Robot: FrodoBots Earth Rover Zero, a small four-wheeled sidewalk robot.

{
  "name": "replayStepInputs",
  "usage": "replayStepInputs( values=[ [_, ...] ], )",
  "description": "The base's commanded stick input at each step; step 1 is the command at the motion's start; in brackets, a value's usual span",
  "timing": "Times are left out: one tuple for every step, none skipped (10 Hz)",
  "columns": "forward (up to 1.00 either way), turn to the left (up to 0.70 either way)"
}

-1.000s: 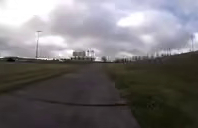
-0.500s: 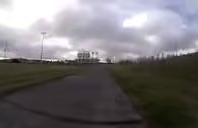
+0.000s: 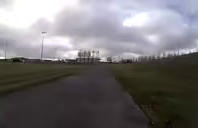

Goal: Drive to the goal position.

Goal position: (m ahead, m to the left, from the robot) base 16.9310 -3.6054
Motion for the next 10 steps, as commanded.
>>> replayStepInputs(
  values=[
    [1.00, 0.00],
    [1.00, 0.00],
    [1.00, -0.26],
    [1.00, -0.37],
    [1.00, -0.11],
    [1.00, 0.00],
    [1.00, 0.00],
    [1.00, 0.00],
    [1.00, -0.05],
    [1.00, -0.36]
  ],
)
